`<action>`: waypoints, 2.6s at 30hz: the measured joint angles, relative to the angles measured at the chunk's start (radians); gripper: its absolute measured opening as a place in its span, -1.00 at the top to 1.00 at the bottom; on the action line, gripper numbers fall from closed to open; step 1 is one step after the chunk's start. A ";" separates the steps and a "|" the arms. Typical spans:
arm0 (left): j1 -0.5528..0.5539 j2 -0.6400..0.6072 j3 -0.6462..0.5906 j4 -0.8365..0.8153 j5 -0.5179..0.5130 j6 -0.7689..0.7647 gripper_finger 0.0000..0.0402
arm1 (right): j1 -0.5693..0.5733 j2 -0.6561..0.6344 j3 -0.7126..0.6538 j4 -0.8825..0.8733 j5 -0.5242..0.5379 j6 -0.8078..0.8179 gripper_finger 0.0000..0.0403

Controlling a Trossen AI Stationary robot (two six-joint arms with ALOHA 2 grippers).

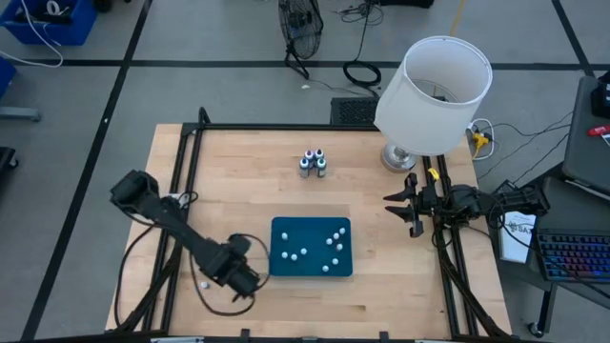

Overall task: Pick & Place food coloring
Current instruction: Put the purple food coloring bottle into the bin

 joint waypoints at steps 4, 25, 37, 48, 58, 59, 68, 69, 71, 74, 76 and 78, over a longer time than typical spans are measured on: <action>-0.040 -0.022 -0.044 0.034 0.064 -0.110 -0.11 | 0.000 0.000 0.000 0.001 0.000 0.000 0.43; -0.271 -0.025 -0.085 0.056 0.157 -0.568 -0.07 | 0.000 0.000 0.000 0.001 0.000 0.000 0.43; -0.285 -0.024 -0.179 0.165 0.146 -0.554 -0.04 | 0.000 0.000 0.000 0.002 0.000 0.000 0.43; -0.285 -0.024 -0.207 0.168 0.145 -0.539 0.03 | 0.000 0.000 0.000 0.002 0.000 0.000 0.43; -0.285 -0.024 -0.207 0.188 0.145 -0.536 0.13 | 0.000 0.000 0.000 0.002 0.000 0.000 0.43; -0.285 -0.024 -0.207 0.189 0.145 -0.536 0.14 | 0.000 0.000 0.000 0.002 0.000 0.000 0.43; -0.285 -0.024 -0.207 0.188 0.145 -0.543 0.27 | 0.000 0.000 0.000 0.002 0.000 0.000 0.43; -0.285 -0.024 -0.207 0.188 0.145 -0.543 0.28 | 0.000 0.000 0.000 0.002 0.000 0.000 0.43; -0.285 -0.024 -0.207 0.188 0.145 -0.544 0.31 | 0.000 0.000 0.000 0.002 0.000 0.000 0.43; -0.285 -0.024 -0.207 0.188 0.145 -0.544 0.36 | 0.000 0.000 0.000 0.002 0.000 0.000 0.43; -0.285 -0.024 -0.207 0.188 0.145 -0.544 0.40 | 0.000 0.000 0.000 0.001 0.000 0.000 0.43; -0.285 -0.024 -0.207 0.188 0.145 -0.544 0.44 | 0.000 0.000 0.000 0.002 0.000 0.000 0.43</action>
